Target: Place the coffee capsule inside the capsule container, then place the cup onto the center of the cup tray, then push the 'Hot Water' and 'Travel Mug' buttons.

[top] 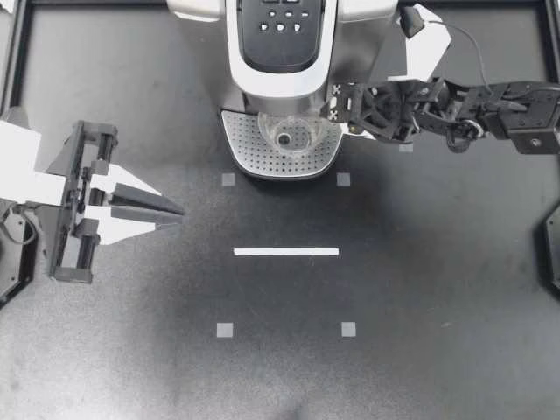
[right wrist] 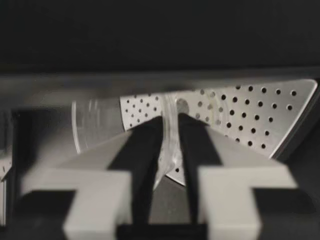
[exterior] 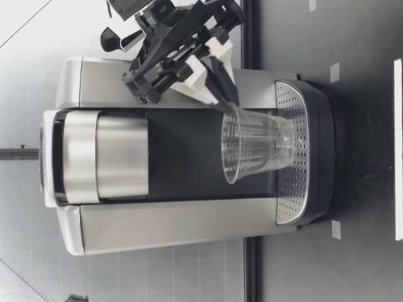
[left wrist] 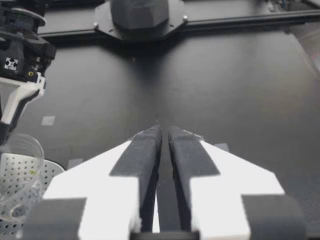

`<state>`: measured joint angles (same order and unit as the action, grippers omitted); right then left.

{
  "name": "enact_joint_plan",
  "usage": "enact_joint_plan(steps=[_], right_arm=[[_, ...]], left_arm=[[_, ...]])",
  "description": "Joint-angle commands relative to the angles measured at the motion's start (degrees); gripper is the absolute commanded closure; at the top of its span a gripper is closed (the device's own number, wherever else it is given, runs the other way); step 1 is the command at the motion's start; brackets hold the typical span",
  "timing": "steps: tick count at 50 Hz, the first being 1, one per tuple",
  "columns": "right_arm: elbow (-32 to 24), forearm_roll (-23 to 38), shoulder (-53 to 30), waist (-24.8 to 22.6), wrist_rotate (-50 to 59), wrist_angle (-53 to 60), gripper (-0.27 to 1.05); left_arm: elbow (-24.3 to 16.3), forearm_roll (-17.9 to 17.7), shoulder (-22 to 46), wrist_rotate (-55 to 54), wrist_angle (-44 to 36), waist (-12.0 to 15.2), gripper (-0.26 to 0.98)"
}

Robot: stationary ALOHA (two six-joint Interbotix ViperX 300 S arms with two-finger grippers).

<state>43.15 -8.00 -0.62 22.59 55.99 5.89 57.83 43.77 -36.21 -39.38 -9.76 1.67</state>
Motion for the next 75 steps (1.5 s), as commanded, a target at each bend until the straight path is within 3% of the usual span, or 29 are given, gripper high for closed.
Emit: enact_joint_plan(steps=[1, 19, 39, 55, 75], right_arm=[[-1.32, 0.18, 0.53, 0.26, -0.09, 0.53, 0.38], [-0.53, 0.44, 2.46, 0.35, -0.18, 0.53, 0.31], [5.10, 2.99, 13.54, 0.00, -0.62, 0.26, 0.31], [8.70, 27.51, 18.37, -6.33, -1.41, 5.01, 0.32], [10.02, 56.78, 24.08, -9.84, -2.20, 12.66, 0.33]], left_arm=[[-0.70, -0.09, -0.44, 0.09, -0.44, 0.18, 0.56], [-0.79, -0.09, -0.70, -0.09, -0.44, 0.18, 0.56], [-0.18, -0.79, -0.70, -0.18, -0.18, 0.18, 0.56], [0.00, -7.73, -0.53, -0.09, -0.44, 0.18, 0.56], [-1.23, -8.26, 0.26, 0.18, -0.18, 0.18, 0.56]])
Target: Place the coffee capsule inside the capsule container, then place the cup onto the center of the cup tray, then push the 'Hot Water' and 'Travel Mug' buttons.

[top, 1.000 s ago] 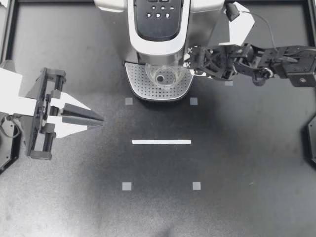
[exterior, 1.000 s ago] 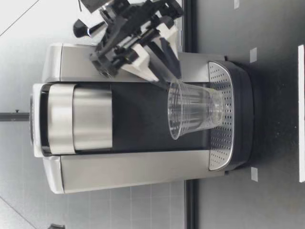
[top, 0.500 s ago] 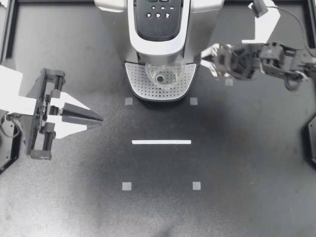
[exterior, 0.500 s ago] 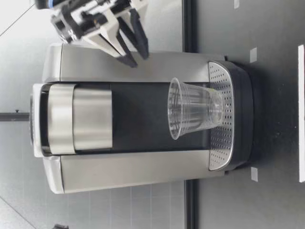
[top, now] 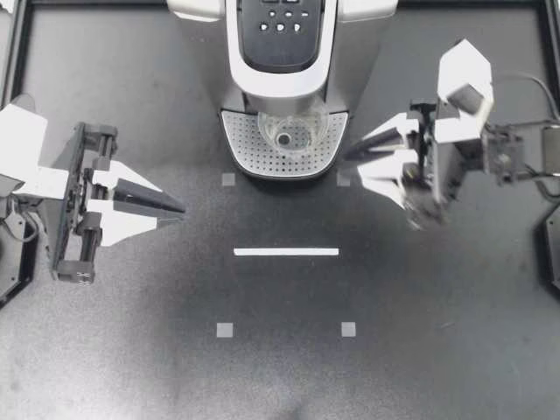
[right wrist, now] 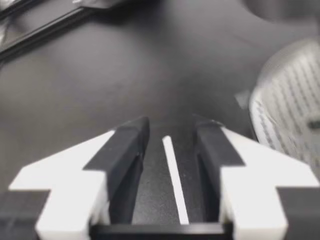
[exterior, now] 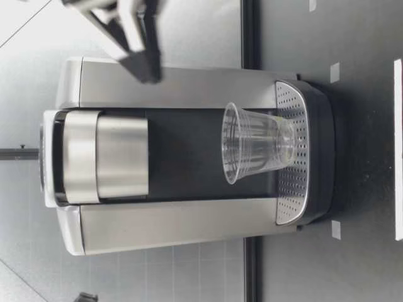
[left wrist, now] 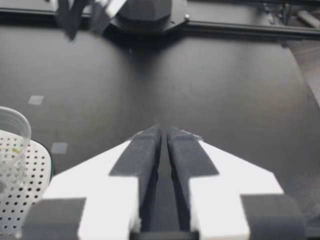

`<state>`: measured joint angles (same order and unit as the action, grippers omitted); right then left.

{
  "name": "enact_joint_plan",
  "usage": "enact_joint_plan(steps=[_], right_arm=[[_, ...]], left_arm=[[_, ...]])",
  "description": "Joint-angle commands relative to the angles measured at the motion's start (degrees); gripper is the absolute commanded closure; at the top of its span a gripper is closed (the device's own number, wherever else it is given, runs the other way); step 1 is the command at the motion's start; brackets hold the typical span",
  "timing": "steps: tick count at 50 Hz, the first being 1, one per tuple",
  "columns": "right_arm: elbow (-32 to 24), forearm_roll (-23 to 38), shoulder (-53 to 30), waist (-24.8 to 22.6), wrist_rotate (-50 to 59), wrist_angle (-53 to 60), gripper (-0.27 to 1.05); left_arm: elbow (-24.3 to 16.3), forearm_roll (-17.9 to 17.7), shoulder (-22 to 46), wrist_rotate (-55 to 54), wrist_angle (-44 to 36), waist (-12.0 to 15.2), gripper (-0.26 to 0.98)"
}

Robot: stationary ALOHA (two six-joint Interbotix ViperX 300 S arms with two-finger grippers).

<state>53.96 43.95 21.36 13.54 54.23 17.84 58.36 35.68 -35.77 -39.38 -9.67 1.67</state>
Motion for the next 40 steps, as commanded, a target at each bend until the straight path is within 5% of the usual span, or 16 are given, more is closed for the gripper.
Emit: enact_joint_plan(steps=[1, 7, 26, 40], right_arm=[[-0.88, 6.24, 2.55, -0.97, -0.70, 0.70, 0.33], [-1.41, 11.16, 5.36, -2.90, -2.99, -0.62, 0.37], [-4.04, 11.07, 11.25, -10.28, -3.52, -10.99, 0.45], [-4.83, 10.81, 11.95, -11.34, -3.43, -11.43, 0.45]], left_arm=[[-1.85, -0.18, -0.09, 0.18, -0.18, 0.18, 0.56], [-2.29, -0.18, 0.26, 0.18, -0.18, 0.18, 0.56], [-5.54, -0.18, 2.37, 1.14, -0.35, 0.09, 0.56], [-7.65, -0.18, 2.37, 2.02, -0.70, 0.18, 0.56]])
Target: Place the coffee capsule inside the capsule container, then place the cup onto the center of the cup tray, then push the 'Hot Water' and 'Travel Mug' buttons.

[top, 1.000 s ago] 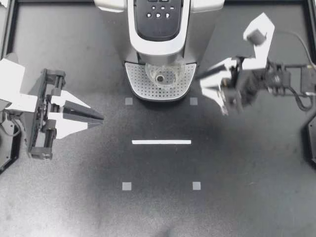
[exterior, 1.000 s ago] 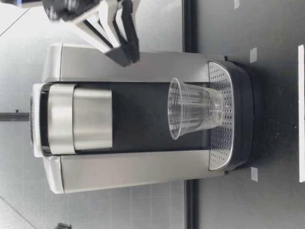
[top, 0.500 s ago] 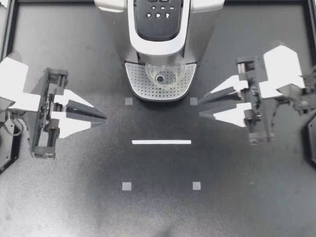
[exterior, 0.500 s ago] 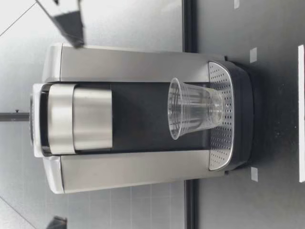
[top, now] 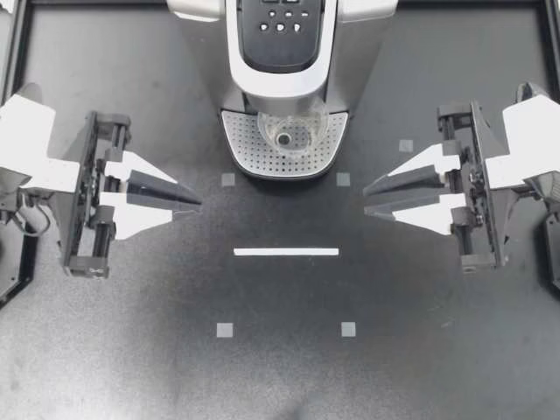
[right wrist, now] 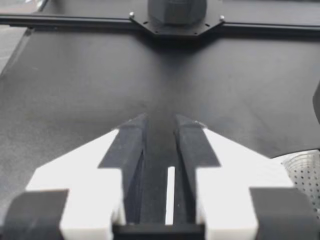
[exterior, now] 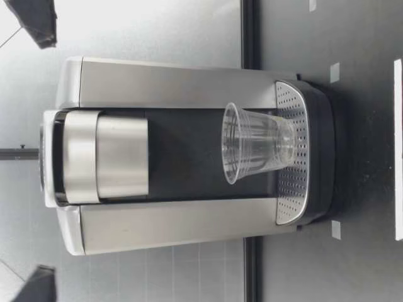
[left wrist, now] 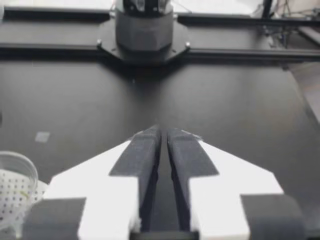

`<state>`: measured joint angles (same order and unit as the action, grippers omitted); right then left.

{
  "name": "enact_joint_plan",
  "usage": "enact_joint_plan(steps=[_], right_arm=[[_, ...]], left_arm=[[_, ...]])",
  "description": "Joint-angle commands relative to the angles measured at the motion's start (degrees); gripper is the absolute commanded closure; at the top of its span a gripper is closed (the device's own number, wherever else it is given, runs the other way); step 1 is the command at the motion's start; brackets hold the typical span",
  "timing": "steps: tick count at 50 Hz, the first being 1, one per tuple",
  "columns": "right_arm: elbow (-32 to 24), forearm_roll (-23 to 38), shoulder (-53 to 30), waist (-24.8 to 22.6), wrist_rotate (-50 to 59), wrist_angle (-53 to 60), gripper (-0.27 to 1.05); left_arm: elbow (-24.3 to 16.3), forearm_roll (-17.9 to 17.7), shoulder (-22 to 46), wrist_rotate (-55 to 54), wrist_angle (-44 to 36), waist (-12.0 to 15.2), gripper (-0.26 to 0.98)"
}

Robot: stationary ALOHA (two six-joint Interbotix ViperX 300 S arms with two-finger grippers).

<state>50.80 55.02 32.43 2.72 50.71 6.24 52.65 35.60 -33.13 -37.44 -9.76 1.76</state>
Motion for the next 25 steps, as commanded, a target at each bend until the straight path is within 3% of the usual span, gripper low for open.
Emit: enact_joint_plan(steps=[1, 25], right_arm=[[-1.67, -0.26, 0.97, -0.53, 0.09, 0.18, 0.45], [-1.67, -0.35, 0.97, -0.53, 0.00, -0.18, 0.45]], left_arm=[[-2.02, -0.09, -0.26, 0.18, -0.70, 0.09, 0.56], [-2.37, 0.00, -0.18, 1.49, -0.79, 0.09, 0.56]])
